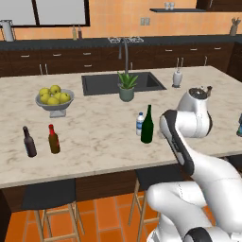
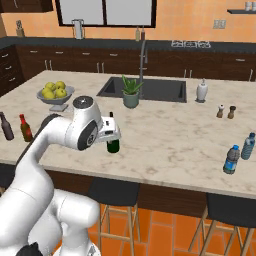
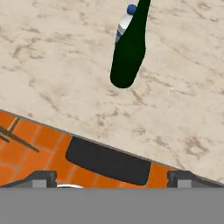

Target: Move the plastic bottles in the middle to the plastics group, and the glass bottles in the middle to the glass group.

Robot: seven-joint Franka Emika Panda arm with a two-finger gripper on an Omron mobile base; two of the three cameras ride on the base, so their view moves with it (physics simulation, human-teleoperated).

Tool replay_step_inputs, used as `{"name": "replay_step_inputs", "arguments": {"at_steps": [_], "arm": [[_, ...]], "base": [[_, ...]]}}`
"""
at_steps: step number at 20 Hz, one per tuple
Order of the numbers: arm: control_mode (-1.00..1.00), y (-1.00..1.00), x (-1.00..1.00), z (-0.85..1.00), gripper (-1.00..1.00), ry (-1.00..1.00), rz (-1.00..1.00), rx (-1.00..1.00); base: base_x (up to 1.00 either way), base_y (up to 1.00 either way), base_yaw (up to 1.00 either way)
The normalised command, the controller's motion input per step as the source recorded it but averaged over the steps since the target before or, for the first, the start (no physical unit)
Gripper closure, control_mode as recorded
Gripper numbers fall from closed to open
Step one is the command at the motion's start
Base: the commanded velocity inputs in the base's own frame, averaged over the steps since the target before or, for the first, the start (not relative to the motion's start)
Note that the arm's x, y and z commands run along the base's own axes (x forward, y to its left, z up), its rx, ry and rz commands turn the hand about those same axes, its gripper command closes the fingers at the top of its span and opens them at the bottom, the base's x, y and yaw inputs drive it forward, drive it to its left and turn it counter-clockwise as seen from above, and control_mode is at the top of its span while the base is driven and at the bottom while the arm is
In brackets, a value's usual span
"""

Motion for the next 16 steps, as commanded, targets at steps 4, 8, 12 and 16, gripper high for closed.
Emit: {"name": "replay_step_inputs", "arguments": {"at_steps": [4,8,12,16], "arm": [[-1.00,0.64,0.63,-0.03,-1.00,0.00,-0.32,0.11],[-1.00,0.09,0.15,0.09,-1.00,0.01,-0.05,0.03],[-1.00,0.00,0.50,0.00,-1.00,0.02,0.00,0.00],[-1.00,0.00,0.70,0.00,-1.00,0.00,0.00,0.00]], "base": [[0.00,0.00,0.00],[0.00,0.00,0.00],[0.00,0.00,0.00],[0.00,0.00,0.00]]}}
